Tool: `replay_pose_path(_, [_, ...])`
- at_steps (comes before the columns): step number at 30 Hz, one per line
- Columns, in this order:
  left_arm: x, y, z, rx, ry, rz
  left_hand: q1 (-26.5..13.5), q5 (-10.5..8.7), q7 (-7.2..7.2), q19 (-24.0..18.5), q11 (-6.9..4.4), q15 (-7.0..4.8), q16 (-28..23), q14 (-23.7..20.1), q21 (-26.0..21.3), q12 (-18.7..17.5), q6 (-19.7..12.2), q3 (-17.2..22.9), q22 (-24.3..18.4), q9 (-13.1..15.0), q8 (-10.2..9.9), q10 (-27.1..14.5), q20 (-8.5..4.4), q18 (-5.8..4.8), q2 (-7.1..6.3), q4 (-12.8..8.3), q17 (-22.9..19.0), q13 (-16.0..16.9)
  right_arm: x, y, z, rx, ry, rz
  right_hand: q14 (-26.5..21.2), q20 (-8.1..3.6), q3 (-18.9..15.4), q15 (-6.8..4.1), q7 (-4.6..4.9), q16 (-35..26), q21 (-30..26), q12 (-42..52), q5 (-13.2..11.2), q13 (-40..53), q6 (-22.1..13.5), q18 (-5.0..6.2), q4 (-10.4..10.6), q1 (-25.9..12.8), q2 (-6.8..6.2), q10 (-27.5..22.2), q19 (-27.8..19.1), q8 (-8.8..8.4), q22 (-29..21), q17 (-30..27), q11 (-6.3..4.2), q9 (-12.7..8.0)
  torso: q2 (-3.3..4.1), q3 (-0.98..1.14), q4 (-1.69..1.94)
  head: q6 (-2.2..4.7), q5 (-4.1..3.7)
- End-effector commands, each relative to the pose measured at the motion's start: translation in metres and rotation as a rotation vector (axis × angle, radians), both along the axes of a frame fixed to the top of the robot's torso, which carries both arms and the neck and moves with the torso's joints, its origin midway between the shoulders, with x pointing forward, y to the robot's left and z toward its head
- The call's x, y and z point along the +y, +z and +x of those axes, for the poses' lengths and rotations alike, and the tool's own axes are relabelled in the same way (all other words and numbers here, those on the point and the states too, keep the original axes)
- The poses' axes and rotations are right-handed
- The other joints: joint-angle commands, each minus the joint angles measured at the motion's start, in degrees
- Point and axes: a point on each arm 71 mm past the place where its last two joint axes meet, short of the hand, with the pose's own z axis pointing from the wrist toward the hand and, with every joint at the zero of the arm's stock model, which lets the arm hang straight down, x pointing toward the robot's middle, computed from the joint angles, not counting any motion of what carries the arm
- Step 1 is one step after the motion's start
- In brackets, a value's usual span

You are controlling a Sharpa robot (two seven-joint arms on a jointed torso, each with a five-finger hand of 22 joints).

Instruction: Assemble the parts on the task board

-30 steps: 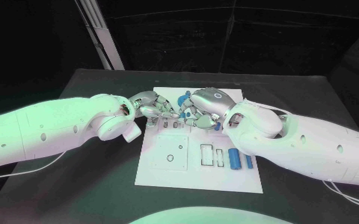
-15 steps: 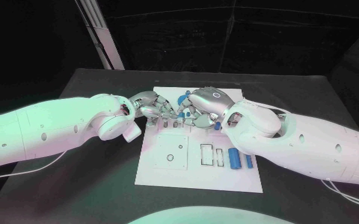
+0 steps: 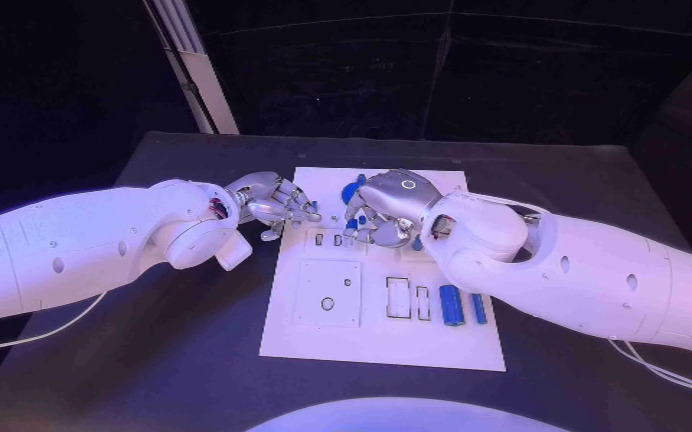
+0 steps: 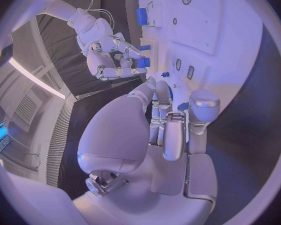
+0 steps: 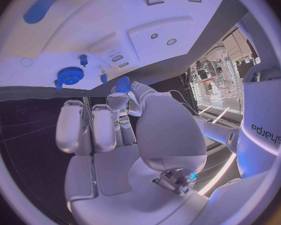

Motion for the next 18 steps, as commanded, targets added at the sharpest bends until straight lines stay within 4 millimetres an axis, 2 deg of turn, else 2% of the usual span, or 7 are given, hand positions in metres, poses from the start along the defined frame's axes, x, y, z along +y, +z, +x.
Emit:
replay_pose_path(1, [0.005,0.005,0.001,-0.031,0.017,-0.006,0.28,0.13,-0.04,0.34,-0.15,-0.35,0.2,4.34,0.2,-0.22,0.31,0.12,0.05,-0.07,-0.28,0.21,-0.15,-0.95,-0.24,0.1,8.14,-0.06,0.003,-0.004,0.004,-0.024,-0.022,-0.109,2.68,-0.01,0.27,-0.35,-1.34,-0.21,0.09,0.02,0.29,-0.06,1.88,-0.64,-0.13,0.31,-0.08,0.44,0.22,0.35,0.11,-0.08,-0.09,0.09,-0.02,-0.06,0.05,0.05,0.02])
replay_pose_path(4, [0.01,0.007,0.001,-0.039,0.033,-0.016,0.27,0.13,-0.04,0.28,-0.15,-0.35,0.14,4.32,0.08,-0.22,0.31,0.12,-0.11,-0.07,-0.28,0.22,-0.15,-0.92,-0.25,0.1,8.03,-0.06,0.008,-0.006,0.006,-0.039,-0.027,-0.149,2.67,-0.02,0.27,-0.35,-1.34,-0.25,0.09,0.07,0.27,0.01,1.88,-0.64,-0.13,0.31,-0.09,0.47,0.23,0.35,0.12,-0.13,-0.09,0.09,-0.01,-0.09,0.09,0.05,0.07])
replay_pose_path(5, [0.011,0.008,0.002,-0.039,0.039,-0.021,0.24,0.13,-0.04,0.27,-0.15,-0.35,0.12,4.31,0.05,-0.23,0.32,0.12,-0.16,-0.08,-0.29,0.22,-0.15,-0.91,-0.27,0.1,7.99,-0.06,0.009,-0.006,0.006,-0.045,-0.028,-0.162,2.67,-0.02,0.27,-0.35,-1.34,-0.25,0.09,0.07,0.27,0.01,1.88,-0.64,-0.13,0.31,-0.09,0.47,0.23,0.35,0.12,-0.13,-0.09,0.09,0.01,-0.03,0.04,0.07,0.1])
replay_pose_path(9, [0.015,0.01,0.002,-0.046,0.058,-0.035,0.21,0.13,-0.03,0.25,-0.15,-0.35,0.1,4.3,0.01,-0.24,0.32,0.12,-0.21,-0.09,-0.3,0.22,-0.15,-0.9,-0.3,0.11,7.95,-0.06,0.015,-0.008,0.008,-0.062,-0.033,-0.208,2.67,-0.02,0.27,-0.36,-1.35,-0.24,0.09,0.12,0.23,0.08,1.88,-0.64,-0.13,0.31,-0.11,0.51,0.23,0.36,0.12,-0.11,-0.1,0.09,0.01,0.0,-0.01,0.05,0.36])
replay_pose_path(17, [0.019,0.016,0.004,-0.077,0.104,-0.078,0.17,0.13,-0.03,0.22,-0.15,-0.34,0.05,4.28,-0.05,-0.26,0.32,0.14,-0.29,-0.1,-0.31,0.23,-0.15,-0.88,-0.34,0.1,7.84,-0.06,0.025,-0.012,0.011,-0.07,-0.039,-0.27,2.66,-0.05,0.18,-0.37,-1.35,-0.28,0.09,0.13,-0.06,0.2,1.92,-0.65,-0.04,0.17,-0.28,0.63,0.23,0.38,0.14,-0.12,-0.11,0.08,-0.01,-0.03,-0.02,0.07,0.51])
replay_pose_path(18, [0.019,0.017,0.005,-0.084,0.116,-0.092,0.18,0.14,-0.03,0.12,-0.15,-0.34,-0.06,4.23,-0.26,-0.27,0.31,0.17,-0.57,-0.11,-0.32,0.22,-0.14,-0.83,-0.35,0.08,7.63,-0.06,0.025,-0.012,0.012,-0.07,-0.039,-0.275,2.66,-0.05,0.19,-0.37,-1.36,-0.28,0.09,0.13,-0.07,0.2,1.93,-0.65,-0.05,0.19,-0.29,0.63,0.22,0.38,0.13,-0.13,-0.11,0.08,0.01,0.05,-0.03,0.03,0.57])
